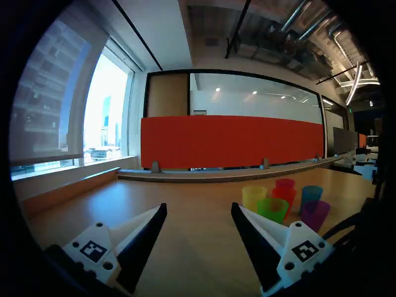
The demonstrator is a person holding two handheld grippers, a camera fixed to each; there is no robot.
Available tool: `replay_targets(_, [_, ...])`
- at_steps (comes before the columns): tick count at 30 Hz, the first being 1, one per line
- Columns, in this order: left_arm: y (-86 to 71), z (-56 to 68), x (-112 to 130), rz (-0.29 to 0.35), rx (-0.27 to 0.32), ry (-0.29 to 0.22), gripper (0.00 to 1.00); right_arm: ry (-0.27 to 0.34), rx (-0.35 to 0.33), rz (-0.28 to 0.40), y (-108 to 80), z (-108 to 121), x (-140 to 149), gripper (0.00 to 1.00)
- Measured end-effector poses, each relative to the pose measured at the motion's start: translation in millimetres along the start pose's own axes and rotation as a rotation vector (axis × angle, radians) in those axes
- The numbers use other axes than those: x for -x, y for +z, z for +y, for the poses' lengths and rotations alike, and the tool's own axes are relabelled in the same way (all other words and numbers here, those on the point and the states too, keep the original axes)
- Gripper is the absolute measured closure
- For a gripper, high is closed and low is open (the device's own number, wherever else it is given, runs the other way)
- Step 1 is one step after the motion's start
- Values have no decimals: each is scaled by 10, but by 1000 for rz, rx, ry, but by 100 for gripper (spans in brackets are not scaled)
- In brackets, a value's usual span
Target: Pour water
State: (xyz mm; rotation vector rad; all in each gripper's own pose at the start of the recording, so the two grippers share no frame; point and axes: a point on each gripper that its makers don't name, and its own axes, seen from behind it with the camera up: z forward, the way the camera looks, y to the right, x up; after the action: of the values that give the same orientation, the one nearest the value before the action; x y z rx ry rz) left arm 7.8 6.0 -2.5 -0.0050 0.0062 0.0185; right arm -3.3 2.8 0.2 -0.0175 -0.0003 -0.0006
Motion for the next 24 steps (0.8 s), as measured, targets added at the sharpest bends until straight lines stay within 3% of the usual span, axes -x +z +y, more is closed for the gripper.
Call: replay_targets(24, [18, 2, 10, 1, 0, -1, 3, 0, 0, 0, 0, -7, -1, 0])
